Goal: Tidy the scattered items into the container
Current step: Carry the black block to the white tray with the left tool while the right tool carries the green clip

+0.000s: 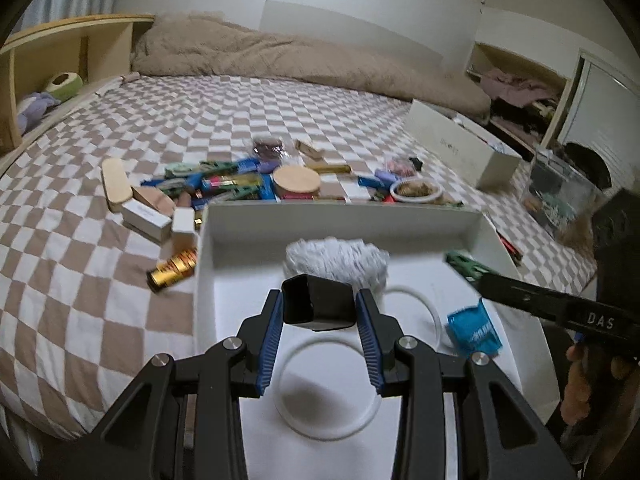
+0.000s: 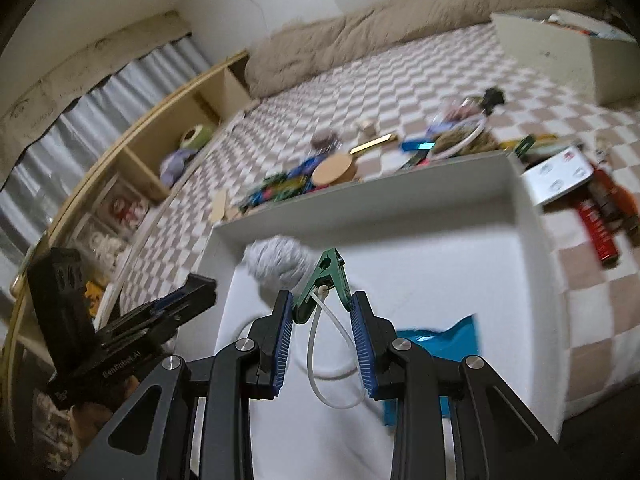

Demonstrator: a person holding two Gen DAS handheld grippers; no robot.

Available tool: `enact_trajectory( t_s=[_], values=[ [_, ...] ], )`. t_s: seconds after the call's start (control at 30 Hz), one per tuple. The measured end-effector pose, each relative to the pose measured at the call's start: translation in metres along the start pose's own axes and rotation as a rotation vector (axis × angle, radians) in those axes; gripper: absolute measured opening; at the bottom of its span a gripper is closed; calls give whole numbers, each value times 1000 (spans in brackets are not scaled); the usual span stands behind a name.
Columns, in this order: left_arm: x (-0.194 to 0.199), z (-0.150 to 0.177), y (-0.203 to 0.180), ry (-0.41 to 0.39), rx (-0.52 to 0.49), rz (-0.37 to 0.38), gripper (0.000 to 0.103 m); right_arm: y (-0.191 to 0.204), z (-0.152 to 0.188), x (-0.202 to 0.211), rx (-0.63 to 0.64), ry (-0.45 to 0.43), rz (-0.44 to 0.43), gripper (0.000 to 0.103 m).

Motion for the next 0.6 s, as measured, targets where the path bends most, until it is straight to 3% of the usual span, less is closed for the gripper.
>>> enact_trajectory(
  t_s=[0.6],
  values=[
    [-17, 22, -22, 93, -104, 2, 37, 12, 21, -47, 67, 146, 94, 30]
  ],
)
Point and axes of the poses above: each gripper's, at about its wrist camera, not at the fingertips, and x roughly against the way its jaws point, y to its left, z to its underside, the point moved 3 cm from there along -x, roughly the way its jaws point, and after that the axes turned 13 degrees about -x, right-handed, at the moved point
